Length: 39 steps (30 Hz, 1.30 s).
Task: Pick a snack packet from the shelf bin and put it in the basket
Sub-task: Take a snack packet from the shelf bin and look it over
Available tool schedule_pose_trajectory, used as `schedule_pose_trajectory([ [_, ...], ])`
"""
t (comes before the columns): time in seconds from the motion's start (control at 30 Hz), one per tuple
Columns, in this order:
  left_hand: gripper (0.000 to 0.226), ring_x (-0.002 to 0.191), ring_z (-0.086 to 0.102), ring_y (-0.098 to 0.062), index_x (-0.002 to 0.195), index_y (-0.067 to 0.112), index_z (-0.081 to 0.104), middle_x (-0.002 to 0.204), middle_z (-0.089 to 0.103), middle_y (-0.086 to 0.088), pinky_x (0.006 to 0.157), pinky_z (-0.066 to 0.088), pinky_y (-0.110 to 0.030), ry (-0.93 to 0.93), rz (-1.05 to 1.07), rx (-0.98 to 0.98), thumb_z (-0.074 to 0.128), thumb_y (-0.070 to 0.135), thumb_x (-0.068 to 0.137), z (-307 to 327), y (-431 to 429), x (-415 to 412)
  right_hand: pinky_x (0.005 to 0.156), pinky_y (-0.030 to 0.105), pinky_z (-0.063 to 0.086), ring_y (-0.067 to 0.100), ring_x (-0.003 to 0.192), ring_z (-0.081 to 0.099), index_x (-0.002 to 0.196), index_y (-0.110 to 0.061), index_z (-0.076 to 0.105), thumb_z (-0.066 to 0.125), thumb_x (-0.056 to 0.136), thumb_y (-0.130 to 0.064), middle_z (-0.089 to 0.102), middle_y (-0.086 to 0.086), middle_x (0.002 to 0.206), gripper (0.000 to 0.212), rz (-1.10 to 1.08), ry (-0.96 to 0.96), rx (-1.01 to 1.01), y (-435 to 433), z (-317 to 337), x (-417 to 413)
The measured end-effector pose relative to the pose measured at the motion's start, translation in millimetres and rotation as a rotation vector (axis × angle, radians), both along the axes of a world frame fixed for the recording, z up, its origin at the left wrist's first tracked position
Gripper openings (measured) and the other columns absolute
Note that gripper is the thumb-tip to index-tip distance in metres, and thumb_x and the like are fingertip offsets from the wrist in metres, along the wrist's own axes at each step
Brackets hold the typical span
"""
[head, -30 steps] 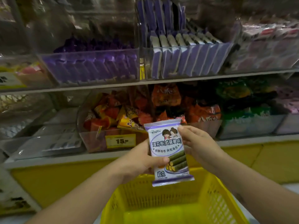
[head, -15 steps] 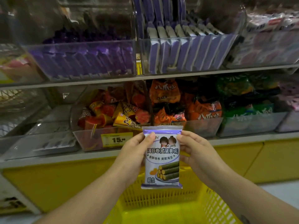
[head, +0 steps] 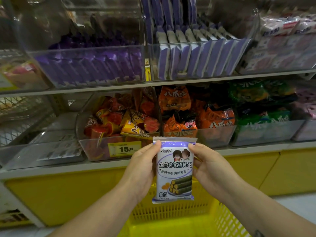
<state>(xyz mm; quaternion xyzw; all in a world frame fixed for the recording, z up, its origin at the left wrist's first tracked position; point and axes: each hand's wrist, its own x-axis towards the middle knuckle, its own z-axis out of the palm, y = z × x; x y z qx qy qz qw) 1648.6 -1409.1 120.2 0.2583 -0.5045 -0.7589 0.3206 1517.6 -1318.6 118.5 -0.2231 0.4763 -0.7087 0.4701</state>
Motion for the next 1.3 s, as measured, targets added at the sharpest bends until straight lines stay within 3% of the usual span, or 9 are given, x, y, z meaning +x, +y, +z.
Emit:
schedule_pose_trajectory([
  [0.23, 0.040, 0.093, 0.072, -0.026, 0.107, 0.006, 0.069, 0.100, 0.074, -0.016, 0.077, 0.058, -0.037, 0.009, 0.041, 0.027, 0.047, 0.036, 0.094, 4, 4, -2, 0.072, 0.035, 0.054, 0.012, 0.074, 0.070, 0.091, -0.006, 0.070, 0.064, 0.073, -0.037, 0.075, 0.011, 0.088, 0.036, -0.037, 0.004, -0.006, -2, 0, -2],
  [0.37, 0.040, 0.090, 0.073, -0.028, 0.108, 0.004, 0.067, 0.100, 0.074, -0.019, 0.067, 0.061, -0.035, 0.030, 0.053, 0.078, 0.046, 0.035, 0.096, 6, 4, -4, 0.074, 0.037, 0.054, 0.014, 0.076, 0.069, 0.086, -0.010, 0.074, 0.061, 0.079, -0.039, 0.075, 0.010, 0.086, 0.032, -0.029, 0.025, 0.022, -2, 1, -3],
  [0.5, 0.042, 0.090, 0.073, -0.027, 0.110, 0.004, 0.066, 0.100, 0.074, -0.017, 0.065, 0.060, -0.034, 0.069, 0.049, 0.107, 0.043, 0.037, 0.097, 8, 2, -3, 0.082, 0.037, 0.055, 0.016, 0.097, 0.070, 0.102, -0.025, 0.073, 0.057, 0.080, -0.050, 0.074, 0.002, 0.106, 0.037, 0.234, 0.310, 0.084, 6, 9, -11],
  [0.6, 0.047, 0.091, 0.073, -0.029, 0.112, 0.002, 0.065, 0.102, 0.073, -0.019, 0.064, 0.060, -0.037, 0.101, 0.005, 0.151, 0.045, 0.041, 0.093, 11, -1, -2, 0.085, 0.040, 0.056, 0.021, 0.107, 0.068, 0.118, -0.022, 0.064, 0.060, 0.089, -0.033, 0.072, 0.003, 0.114, 0.031, 0.403, 0.421, 0.123, 9, 11, -17],
  [0.77, 0.050, 0.103, 0.068, -0.026, 0.119, 0.014, 0.067, 0.118, 0.069, -0.014, 0.075, 0.057, -0.039, -0.068, -0.251, 0.115, 0.053, 0.044, 0.081, 14, -8, 6, 0.071, 0.036, 0.059, 0.025, 0.091, 0.072, 0.107, -0.012, 0.066, 0.060, 0.080, -0.030, 0.074, 0.012, 0.104, 0.034, 0.244, 0.276, 0.051, 8, 14, -24],
  [0.9, 0.042, 0.095, 0.071, -0.019, 0.119, 0.014, 0.064, 0.114, 0.071, -0.011, 0.077, 0.060, -0.034, -0.125, -0.444, 0.052, 0.065, 0.017, 0.077, 15, -13, 18, 0.066, 0.037, 0.061, 0.026, 0.086, 0.073, 0.110, -0.006, 0.064, 0.056, 0.088, -0.030, 0.074, 0.016, 0.101, 0.034, 0.099, 0.155, 0.029, 7, 18, -33],
  [1.07, 0.036, 0.083, 0.073, -0.013, 0.115, 0.013, 0.061, 0.099, 0.076, -0.008, 0.068, 0.059, -0.024, -0.082, -0.318, -0.009, 0.059, -0.005, 0.085, 11, -12, 13, 0.060, 0.031, 0.060, 0.020, 0.077, 0.073, 0.099, -0.014, 0.069, 0.050, 0.097, -0.031, 0.075, 0.013, 0.098, 0.026, 0.043, 0.053, 0.043, 6, 19, -33],
  [1.17, 0.043, 0.075, 0.073, -0.012, 0.115, 0.011, 0.061, 0.091, 0.076, -0.008, 0.065, 0.058, -0.022, -0.046, -0.260, -0.034, 0.066, -0.001, 0.074, 8, -11, 9, 0.060, 0.031, 0.060, 0.021, 0.079, 0.073, 0.099, -0.011, 0.069, 0.050, 0.098, -0.030, 0.074, 0.014, 0.102, 0.026, 0.019, -0.008, 0.032, 6, 19, -33],
  [1.3, 0.044, 0.083, 0.073, -0.012, 0.114, 0.019, 0.061, 0.095, 0.076, -0.004, 0.068, 0.057, -0.022, -0.043, -0.182, -0.090, 0.066, -0.006, 0.078, 5, -6, 5, 0.058, 0.031, 0.059, 0.021, 0.077, 0.074, 0.099, -0.009, 0.069, 0.052, 0.097, -0.030, 0.075, 0.014, 0.099, 0.027, 0.005, -0.043, 0.013, 6, 20, -30],
])
